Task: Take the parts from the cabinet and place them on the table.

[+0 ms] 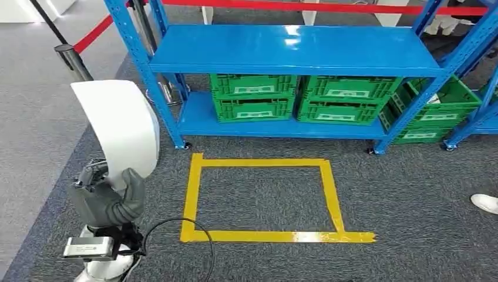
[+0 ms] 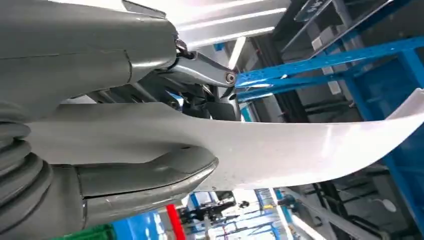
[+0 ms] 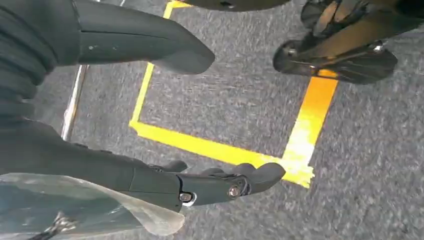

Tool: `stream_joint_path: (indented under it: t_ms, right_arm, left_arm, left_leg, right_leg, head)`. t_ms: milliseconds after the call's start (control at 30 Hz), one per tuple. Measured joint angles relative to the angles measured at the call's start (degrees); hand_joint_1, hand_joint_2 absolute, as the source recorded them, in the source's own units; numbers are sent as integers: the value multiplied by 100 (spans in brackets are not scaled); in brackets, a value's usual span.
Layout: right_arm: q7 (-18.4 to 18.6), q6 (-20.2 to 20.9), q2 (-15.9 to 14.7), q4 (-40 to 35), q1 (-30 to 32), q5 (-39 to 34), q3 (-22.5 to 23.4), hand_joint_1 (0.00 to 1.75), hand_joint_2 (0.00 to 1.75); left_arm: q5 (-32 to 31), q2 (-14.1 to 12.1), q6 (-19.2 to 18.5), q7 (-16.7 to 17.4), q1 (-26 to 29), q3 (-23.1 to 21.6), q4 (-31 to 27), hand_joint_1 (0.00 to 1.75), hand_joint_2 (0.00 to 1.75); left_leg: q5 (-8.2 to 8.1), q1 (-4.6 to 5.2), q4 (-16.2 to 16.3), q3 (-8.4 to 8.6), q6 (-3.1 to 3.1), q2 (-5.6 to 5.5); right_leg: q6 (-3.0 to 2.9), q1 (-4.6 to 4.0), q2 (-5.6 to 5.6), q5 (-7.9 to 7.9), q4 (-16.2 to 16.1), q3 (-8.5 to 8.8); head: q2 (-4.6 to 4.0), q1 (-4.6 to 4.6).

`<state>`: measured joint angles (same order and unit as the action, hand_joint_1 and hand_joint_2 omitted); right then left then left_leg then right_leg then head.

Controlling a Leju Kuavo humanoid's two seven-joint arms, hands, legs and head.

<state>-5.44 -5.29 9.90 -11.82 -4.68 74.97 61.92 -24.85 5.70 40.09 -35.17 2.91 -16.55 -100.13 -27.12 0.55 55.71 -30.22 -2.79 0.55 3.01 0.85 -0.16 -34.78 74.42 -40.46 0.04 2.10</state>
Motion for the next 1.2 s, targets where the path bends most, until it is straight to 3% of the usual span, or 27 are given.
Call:
stream_joint_path:
  t_ms: [33, 100, 133, 167, 267, 300, 367, 433, 467, 500, 533, 600, 633, 667, 767, 800, 867, 933, 967, 1000, 1033, 1100, 1133, 1167, 1200]
  right_arm:
    - [-48, 82, -4, 0, 2, -24, 0, 0, 175]
    - [-87, 142, -22, 0, -8, -41, 0, 0, 175]
    - [-98, 168, -26, 0, -24, -48, 0, 0, 175]
    - [-124, 175, -26, 0, -28, -63, 0, 0, 175]
    - [-162, 190, -26, 0, 6, -74, 0, 0, 175]
    - [-175, 192, -13, 2, 8, -70, 0, 0, 175]
    - [-219, 245, -20, 0, 3, -70, 2, 0, 175]
    - [-247, 338, -22, 0, -1, -65, 2, 0, 175]
    - [-247, 374, -22, 0, 3, -65, 2, 0, 175]
    - [-247, 406, -22, 0, 4, -65, 2, 0, 175]
    - [-245, 428, -22, 2, 7, -68, 2, 0, 175]
    - [-240, 467, -22, 2, 9, -72, 2, 0, 175]
    - [-238, 472, -20, 2, 13, -70, 2, 0, 175]
    - [-238, 472, -22, 2, 13, -72, 2, 0, 175]
    - [-229, 472, -22, 2, 16, -68, 2, 0, 175]
    - [-227, 472, -22, 2, 8, -61, 2, 0, 175]
    - [-229, 478, -28, 2, -5, -48, 2, 0, 175]
    - [-227, 483, -28, 2, 0, -41, 0, 0, 175]
    - [-227, 505, -28, 2, 8, -33, 0, 0, 175]
    - [-227, 507, -28, 2, 18, -30, 0, 0, 175]
    - [-218, 509, -28, 2, 20, -24, 0, 0, 175]
    - [-212, 509, -33, 2, 18, -13, 0, 0, 175]
    - [-212, 509, -37, 2, 18, -6, 0, 0, 175]
    - [-212, 511, -46, 2, 17, -6, 0, 0, 175]
    - [-212, 511, -46, 2, 16, -6, 0, 0, 175]
  left_arm:
    - [0, 0, 0, 0, 6, 0, 0, 175, 175]
    - [0, 2, 0, 0, 6, 7, 0, 175, 175]
    - [0, 4, 0, 0, 7, 11, -2, 175, 175]
    - [0, 2, 0, 0, 3, 15, -7, 175, 175]
    - [-4, 4, -2, 0, 14, 15, -7, 175, 175]
    - [-2, 0, 0, 0, 15, 17, -9, 175, 175]
    - [-11, -2, 0, 0, 15, 17, -11, 175, 175]
    - [-11, -4, 0, 0, 29, 17, -9, 175, 175]
    - [-11, -4, 0, 0, 39, 15, -9, 175, 175]
    - [-11, -4, 0, 0, 48, 17, -9, 175, 175]
    - [-11, -7, 0, 0, 48, 17, -9, 175, 175]
    - [-11, -7, 2, 0, 44, 22, -11, 175, 175]
    - [-11, -4, 2, 0, 39, 22, -11, 175, 175]
    - [-13, 2, 2, 0, 24, 15, -11, 175, 175]
    - [-13, 4, 4, 0, 20, 31, -13, 175, 175]
    - [-13, 7, 4, 0, 18, 37, -13, 175, 175]
    - [-17, 26, 4, 0, 10, 50, -15, 175, 175]
    - [-17, 42, 4, 0, 17, 61, -15, 175, 175]
    - [-24, 42, 4, 0, 17, 70, -15, 175, 175]
    - [-44, 46, 4, -2, 24, 77, -15, 175, 175]
    - [-83, 52, 4, -11, 27, 85, -15, 175, 175]
    - [-190, 113, 4, -48, 27, 116, -15, 175, 175]
    - [-247, 155, 4, -85, 27, 131, -15, 175, 175]
    - [-275, 197, 4, -118, 24, 149, -15, 175, 175]
    - [-278, 236, 2, -144, 20, 164, -15, 175, 175]
  left_leg:
    - [5, 1, 30, -27, 8, -1]
    - [-9, -1, 123, -75, 30, -3]
    - [-19, 16, 163, -116, 61, -1]
    - [-28, 49, 253, -171, 88, -5]
    - [31, 37, 232, -201, 162, -1]
    - [-6, 39, 267, -229, 189, -13]
    - [-375, 6, 709, -398, 284, -34]
    - [-827, -42, 1643, -776, 338, -33]
    - [-927, -51, 1965, -901, 350, -33]
    - [-871, -60, 2006, -897, 358, -33]
    - [-684, -67, 1779, -761, 350, -33]
    - [-153, -59, 780, -263, 291, 36]
    - [-42, -29, 341, -67, 250, 236]
    - [-99, 32, 253, -50, 233, 319]
    - [-92, 41, 225, -118, 153, 148]
    - [-42, 16, 151, -106, 89, 95]
    - [23, -17, 105, -118, 23, 24]
    - [46, -4, 108, -156, -11, -59]
    - [53, 6, 111, -169, -19, -106]
    - [59, 14, 113, -171, -18, -167]
    - [62, 15, 116, -168, -14, -225]
    - [63, 14, 149, -168, -8, -362]
    - [49, 8, 181, -180, 12, -421]
    - [41, 40, 226, -232, 46, -467]
    - [59, 18, 265, -294, 78, -528]
  right_leg:
    - [-4, 0, 0, 178, -288, 194]
    - [-23, 7, -7, 611, -1339, 816]
    - [-38, -2, -3, 479, -1625, 985]
    - [-96, -5, 9, 525, -1690, 1005]
    - [-174, -25, 5, 561, -1636, 948]
    - [-235, 24, -7, 601, -1678, 945]
    - [-287, 31, -7, 633, -1677, 912]
    - [-307, 25, -9, 653, -1673, 866]
    - [-308, 25, -10, 661, -1670, 849]
    - [-304, 25, -11, 670, -1669, 843]
    - [-302, 25, -11, 675, -1669, 843]
    - [-301, 25, -75, 675, -1668, 867]
    - [-294, 24, -91, 674, -1672, 874]
    - [-252, -14, -124, 679, -1656, 853]
    - [-156, -12, -299, 716, -1693, 832]
    - [-116, -21, -344, 705, -1694, 845]
    - [-74, -6, -104, 409, -1379, 667]
    - [-61, -3, -13, -56, -408, 237]
    - [-55, -5, -4, -183, -7, 56]
    - [-59, -5, -3, -153, 119, 0]
    - [-64, -5, 1, 2, -36, 85]
    - [-88, 2, 75, 521, -973, 553]
    - [-98, 28, 302, 695, -1489, 797]
    - [-104, 59, 583, 582, -1615, 896]
    - [-115, 58, 524, 573, -1649, 936]
  head:
    - [0, 2]
    - [0, 0]
    - [0, 2]
    - [0, 11]
    - [0, 7]
    - [0, -2]
    - [0, 61]
    - [0, 61]
    - [0, 61]
    - [0, 66]
    - [0, 63]
    - [0, 70]
    - [0, 64]
    - [0, 70]
    - [0, 77]
    - [0, 66]
    - [0, 50]
    - [0, 59]
    - [0, 55]
    - [0, 59]
    - [0, 59]
    - [0, 55]
    - [0, 55]
    - [0, 59]
    - [0, 68]
